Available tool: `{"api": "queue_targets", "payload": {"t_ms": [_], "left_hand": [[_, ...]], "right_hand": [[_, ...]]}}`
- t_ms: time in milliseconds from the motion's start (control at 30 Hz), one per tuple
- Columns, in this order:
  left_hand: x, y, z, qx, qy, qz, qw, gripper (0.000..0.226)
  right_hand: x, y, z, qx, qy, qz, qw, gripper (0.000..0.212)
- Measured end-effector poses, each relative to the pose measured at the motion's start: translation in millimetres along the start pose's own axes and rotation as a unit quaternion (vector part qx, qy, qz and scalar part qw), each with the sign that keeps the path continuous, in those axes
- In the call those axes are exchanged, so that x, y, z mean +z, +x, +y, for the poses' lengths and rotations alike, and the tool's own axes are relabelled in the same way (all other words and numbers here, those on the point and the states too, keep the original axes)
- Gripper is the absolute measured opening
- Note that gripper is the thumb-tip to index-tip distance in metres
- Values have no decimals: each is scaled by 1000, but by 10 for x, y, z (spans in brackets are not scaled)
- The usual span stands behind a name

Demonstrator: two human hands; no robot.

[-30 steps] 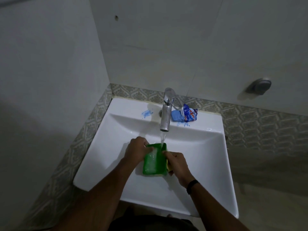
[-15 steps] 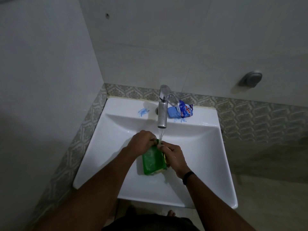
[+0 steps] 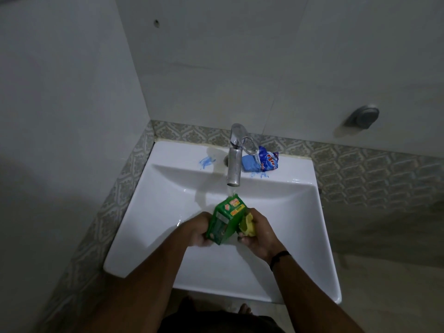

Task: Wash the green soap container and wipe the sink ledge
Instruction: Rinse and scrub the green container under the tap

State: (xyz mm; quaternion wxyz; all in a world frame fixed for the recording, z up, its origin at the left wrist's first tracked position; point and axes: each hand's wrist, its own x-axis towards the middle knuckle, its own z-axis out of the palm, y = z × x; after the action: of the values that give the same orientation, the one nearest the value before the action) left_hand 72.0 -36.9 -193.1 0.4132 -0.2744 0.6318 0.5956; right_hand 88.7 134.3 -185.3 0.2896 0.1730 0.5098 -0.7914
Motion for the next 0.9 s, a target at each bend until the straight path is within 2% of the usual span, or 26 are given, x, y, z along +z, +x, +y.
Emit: {"api": "queue_targets", "payload": {"t_ms": [100, 200, 267, 400, 467, 600, 667, 767, 900], "left_hand": [[-59, 0, 33, -52, -21, -22, 998, 37], [-75, -47, 91, -47, -73, -49, 995, 28], [-61, -64, 113, -1, -110, -37, 993, 23], [45, -34, 124, 129, -126, 68, 981, 48], [119, -29, 136, 181, -138, 95, 969, 50], [253, -105, 132, 274, -100, 121, 949, 42], [306, -65, 143, 295, -23, 178, 938, 49], [413, -88, 237, 287, 141, 282, 905, 50], [501, -156, 289, 289, 179, 281, 897, 52]], "right_hand": [[-43, 36, 35, 6, 9, -33, 999, 43], [-33, 87, 55, -18, -21, -32, 999, 58], [-18, 125, 51, -39, -46, -13, 998, 58], [-28, 180, 73, -32, -58, 21, 998, 61], [-34, 202, 98, -19, -36, 35, 999, 55], [-84, 262, 184, 25, 25, 70, 997, 53], [-60, 233, 227, 61, 78, 67, 993, 50], [-50, 206, 318, 81, 142, 59, 985, 40], [-99, 292, 409, 63, 142, 82, 984, 36]]}}
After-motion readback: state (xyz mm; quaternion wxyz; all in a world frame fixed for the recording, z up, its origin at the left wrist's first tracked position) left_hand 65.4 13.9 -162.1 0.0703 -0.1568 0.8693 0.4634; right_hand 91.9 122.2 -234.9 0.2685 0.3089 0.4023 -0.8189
